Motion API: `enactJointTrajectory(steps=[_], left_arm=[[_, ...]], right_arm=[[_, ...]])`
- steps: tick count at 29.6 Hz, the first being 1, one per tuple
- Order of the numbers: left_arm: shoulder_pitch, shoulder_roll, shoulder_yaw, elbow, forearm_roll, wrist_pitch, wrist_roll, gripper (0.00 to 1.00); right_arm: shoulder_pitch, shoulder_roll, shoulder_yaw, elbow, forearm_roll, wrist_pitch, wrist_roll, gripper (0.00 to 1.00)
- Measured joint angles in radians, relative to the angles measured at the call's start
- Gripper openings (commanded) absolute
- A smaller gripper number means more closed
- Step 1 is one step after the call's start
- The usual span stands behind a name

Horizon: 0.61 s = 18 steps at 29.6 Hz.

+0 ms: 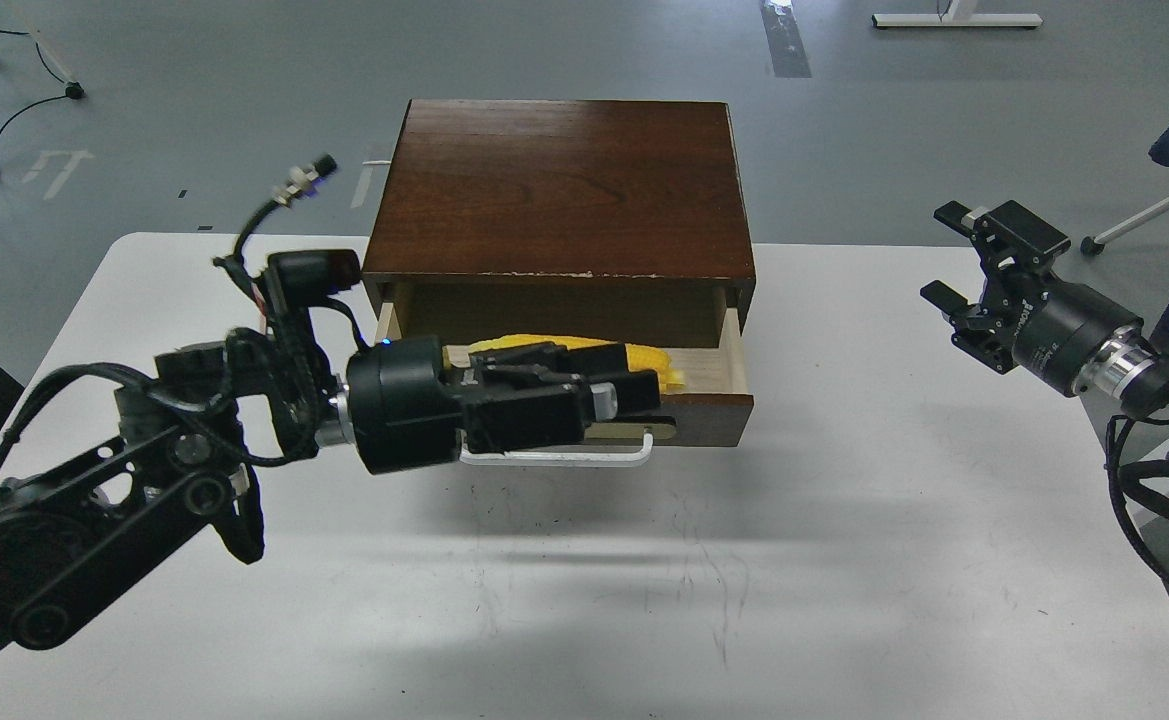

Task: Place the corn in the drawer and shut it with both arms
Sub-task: 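Swing the left gripper down in front of the drawer handle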

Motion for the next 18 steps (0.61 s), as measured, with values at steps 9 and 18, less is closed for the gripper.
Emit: enactJointTrajectory(steps=[9,18], left_arm=[[0.059,0.015,0.090,0.009,-0.012,0.000,0.000,0.00],[0.145,0.019,0.087,0.104,-0.048,0.000,0.000,0.00]], right_arm=[[-0.017,0.002,0.000,0.000,0.000,0.000,0.000,0.99],[-0.034,0.002,-0.002,0.001,0.000,0.000,0.000,0.99]])
